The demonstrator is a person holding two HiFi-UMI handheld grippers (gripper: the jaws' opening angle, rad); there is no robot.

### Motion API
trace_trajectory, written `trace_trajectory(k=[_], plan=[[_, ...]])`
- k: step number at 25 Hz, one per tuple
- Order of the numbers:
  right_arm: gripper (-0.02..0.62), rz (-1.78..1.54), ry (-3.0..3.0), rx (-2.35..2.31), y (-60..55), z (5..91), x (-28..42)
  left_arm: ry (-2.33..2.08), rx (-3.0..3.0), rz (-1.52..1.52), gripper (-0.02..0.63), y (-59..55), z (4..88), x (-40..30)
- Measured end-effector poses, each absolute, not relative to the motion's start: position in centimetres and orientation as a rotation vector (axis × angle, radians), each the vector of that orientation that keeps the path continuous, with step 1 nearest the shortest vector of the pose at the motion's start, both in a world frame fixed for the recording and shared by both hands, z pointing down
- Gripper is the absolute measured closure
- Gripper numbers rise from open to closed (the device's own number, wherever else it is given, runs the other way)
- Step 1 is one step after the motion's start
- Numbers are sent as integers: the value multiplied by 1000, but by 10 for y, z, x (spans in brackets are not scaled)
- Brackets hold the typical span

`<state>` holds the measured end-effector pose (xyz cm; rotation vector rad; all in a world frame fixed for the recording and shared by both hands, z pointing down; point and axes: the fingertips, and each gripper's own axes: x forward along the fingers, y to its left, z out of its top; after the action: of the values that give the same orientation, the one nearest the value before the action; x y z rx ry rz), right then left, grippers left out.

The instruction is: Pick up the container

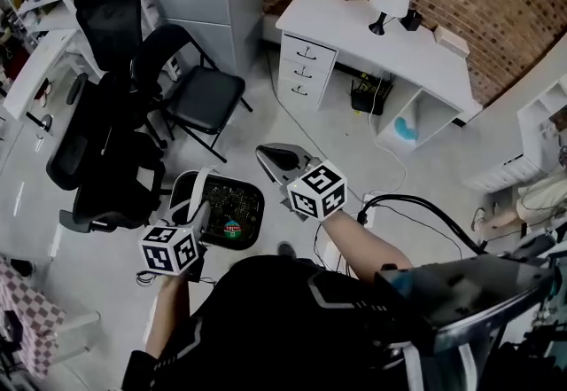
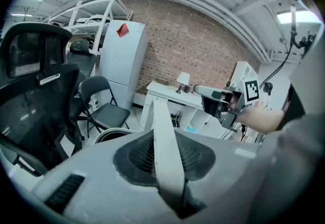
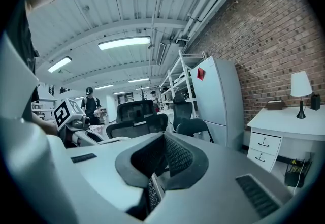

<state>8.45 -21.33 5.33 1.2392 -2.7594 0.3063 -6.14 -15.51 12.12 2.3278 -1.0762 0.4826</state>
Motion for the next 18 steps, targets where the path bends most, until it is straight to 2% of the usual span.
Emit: trace_trajectory(k=[18], plan=[[588,295,-2762,1333,-223,41,99,-1075,2328,466,531,-160,118,-57]])
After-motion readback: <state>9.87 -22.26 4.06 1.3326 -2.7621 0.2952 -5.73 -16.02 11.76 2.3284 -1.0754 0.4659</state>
